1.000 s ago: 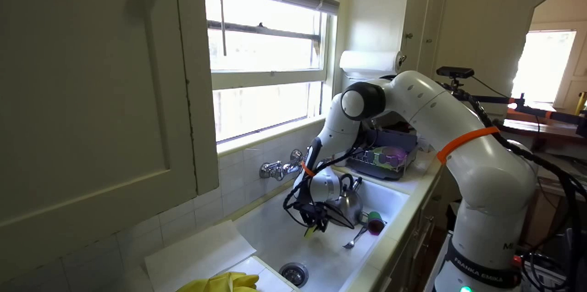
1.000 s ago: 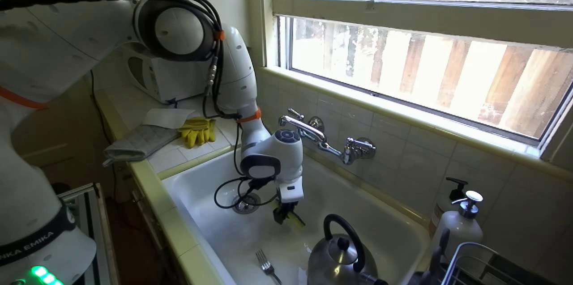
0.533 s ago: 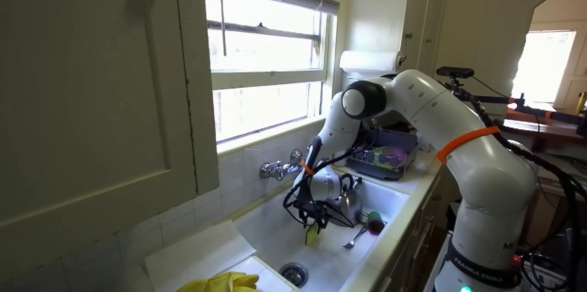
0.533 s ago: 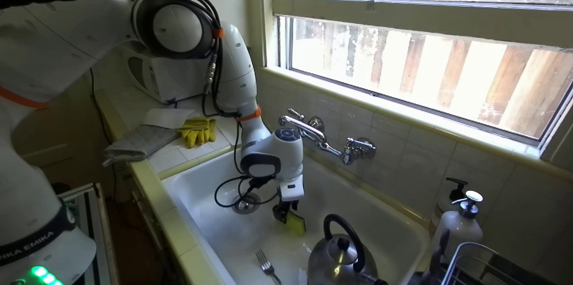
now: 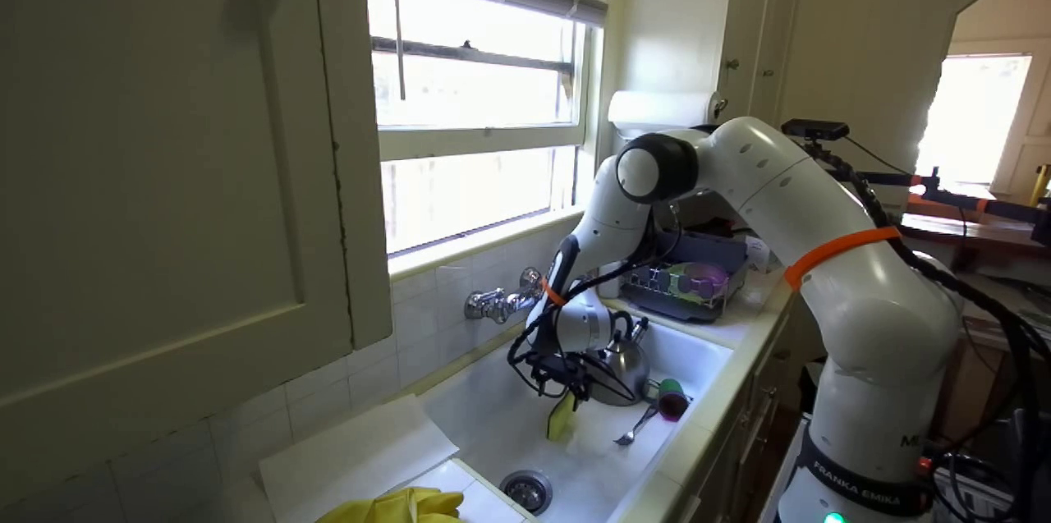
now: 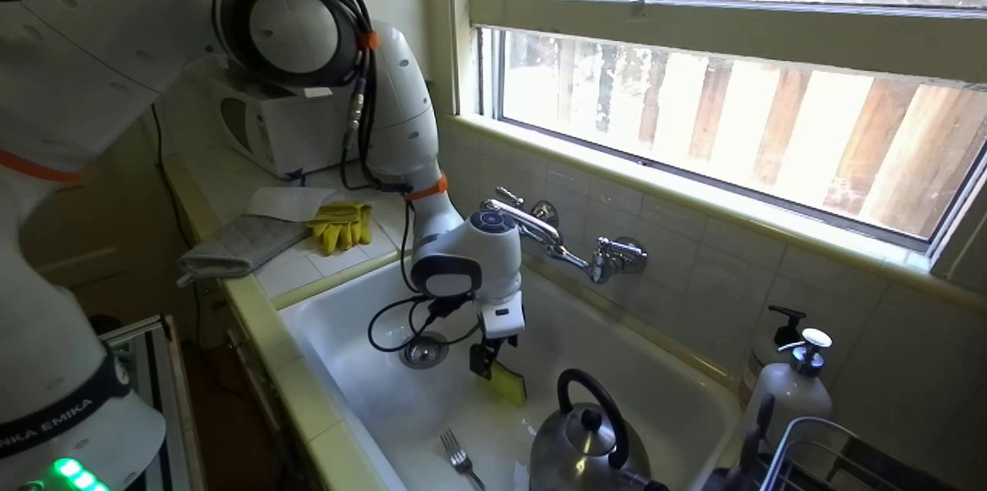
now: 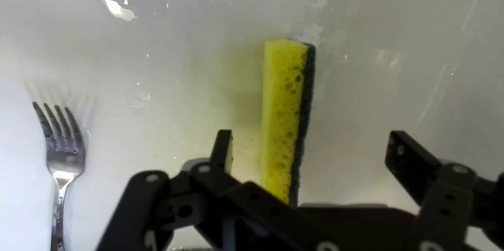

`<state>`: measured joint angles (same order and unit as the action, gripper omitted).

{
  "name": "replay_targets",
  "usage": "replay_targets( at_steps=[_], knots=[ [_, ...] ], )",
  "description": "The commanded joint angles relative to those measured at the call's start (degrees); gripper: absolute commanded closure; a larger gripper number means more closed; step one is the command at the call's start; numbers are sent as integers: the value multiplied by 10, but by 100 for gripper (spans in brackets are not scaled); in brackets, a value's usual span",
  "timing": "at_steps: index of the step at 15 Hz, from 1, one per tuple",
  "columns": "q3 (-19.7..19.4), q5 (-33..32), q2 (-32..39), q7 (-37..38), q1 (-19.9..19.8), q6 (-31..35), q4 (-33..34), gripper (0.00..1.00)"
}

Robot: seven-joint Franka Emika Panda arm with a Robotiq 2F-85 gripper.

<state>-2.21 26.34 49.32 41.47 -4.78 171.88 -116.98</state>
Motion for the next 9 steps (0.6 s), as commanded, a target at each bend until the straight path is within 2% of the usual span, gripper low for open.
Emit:
replay_targets(
  at_steps=[1,5,9],
  knots=[
    [14,11,-32,-26,-16,16,-37,1],
    [34,11,-27,-60,-37,73,-41,0],
    [96,8,-12,-103,-94,139,-44,0]
  ],
)
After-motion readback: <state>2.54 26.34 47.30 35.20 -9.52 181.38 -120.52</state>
